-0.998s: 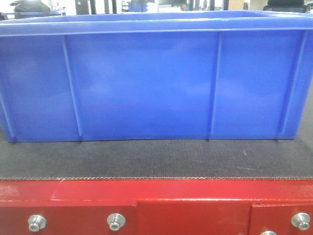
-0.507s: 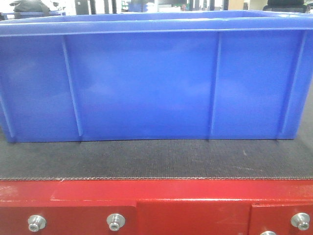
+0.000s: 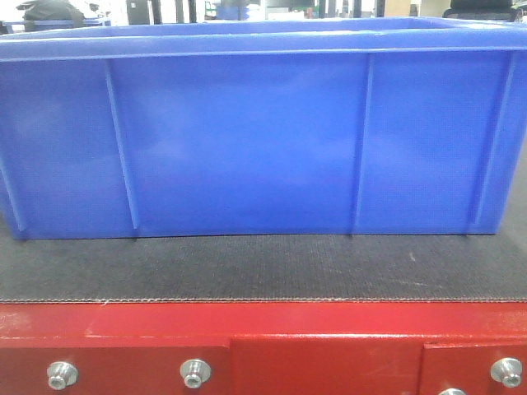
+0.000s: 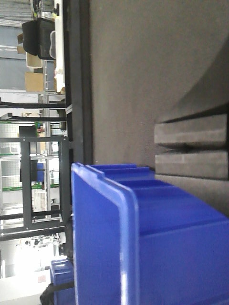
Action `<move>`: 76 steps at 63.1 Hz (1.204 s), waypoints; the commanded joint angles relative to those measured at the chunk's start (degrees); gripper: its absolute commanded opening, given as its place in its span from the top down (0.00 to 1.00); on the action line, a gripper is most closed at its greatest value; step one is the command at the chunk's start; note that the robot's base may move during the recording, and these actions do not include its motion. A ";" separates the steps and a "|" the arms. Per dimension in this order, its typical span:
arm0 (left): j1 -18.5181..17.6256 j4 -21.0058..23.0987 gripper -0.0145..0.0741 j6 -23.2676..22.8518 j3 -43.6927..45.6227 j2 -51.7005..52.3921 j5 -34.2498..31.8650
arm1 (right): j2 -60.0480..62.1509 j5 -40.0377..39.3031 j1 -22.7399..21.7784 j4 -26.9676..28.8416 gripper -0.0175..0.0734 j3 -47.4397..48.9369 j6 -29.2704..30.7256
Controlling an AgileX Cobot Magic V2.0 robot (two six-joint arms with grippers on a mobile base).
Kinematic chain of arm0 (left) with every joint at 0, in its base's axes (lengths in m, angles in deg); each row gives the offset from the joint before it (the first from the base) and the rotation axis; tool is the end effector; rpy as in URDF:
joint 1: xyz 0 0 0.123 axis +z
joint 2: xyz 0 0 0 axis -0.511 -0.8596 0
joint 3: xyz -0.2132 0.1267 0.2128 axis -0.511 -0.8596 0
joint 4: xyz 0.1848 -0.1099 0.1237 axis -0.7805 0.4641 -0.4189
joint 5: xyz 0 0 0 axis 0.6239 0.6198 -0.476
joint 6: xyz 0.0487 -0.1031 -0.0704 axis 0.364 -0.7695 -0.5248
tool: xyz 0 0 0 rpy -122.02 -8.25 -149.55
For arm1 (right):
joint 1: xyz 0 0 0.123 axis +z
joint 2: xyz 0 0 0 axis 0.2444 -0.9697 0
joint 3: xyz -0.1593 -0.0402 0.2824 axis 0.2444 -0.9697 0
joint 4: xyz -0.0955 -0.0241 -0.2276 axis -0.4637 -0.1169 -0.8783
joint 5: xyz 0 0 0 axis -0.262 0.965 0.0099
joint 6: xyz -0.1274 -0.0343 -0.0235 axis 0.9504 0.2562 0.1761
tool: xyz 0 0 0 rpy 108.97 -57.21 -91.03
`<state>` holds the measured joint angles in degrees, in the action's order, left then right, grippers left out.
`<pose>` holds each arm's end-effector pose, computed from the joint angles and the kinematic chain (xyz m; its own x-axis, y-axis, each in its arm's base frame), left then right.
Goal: Move blue bin to conveyor side
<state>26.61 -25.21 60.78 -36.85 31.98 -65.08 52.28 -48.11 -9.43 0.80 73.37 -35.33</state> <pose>0.0276 -0.0021 0.3227 0.3188 -0.2200 -0.9220 0.1373 0.9732 -0.1847 0.0520 0.0042 0.2274 0.0616 0.0780 -0.9950 -0.0866 0.9936 0.0725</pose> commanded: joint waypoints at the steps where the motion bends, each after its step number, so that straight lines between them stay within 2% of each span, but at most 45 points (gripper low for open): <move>1: -0.20 0.28 0.81 -0.18 -0.07 0.23 -1.00 | 0.74 -2.70 -0.49 0.38 0.88 -2.64 0.12; 6: -0.20 0.28 0.81 -0.18 -0.07 0.23 -1.00 | 0.74 -5.42 -0.49 0.38 0.88 -2.83 0.59; 11: -0.20 0.28 0.81 -0.18 -0.07 0.23 -1.00 | 0.74 -4.65 -0.49 -1.20 0.88 -2.83 1.06; 24: -0.20 0.28 0.81 -0.18 -0.07 0.23 -1.00 | 0.74 -4.95 -0.49 -1.22 0.88 -2.83 4.56; 76: -0.20 0.28 0.81 -0.18 -0.07 0.23 -1.00 | 0.74 -4.95 -0.49 -1.22 0.88 -2.83 4.56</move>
<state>26.61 -25.21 60.78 -36.85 31.98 -65.08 52.87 -51.61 -9.78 0.07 70.54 -31.27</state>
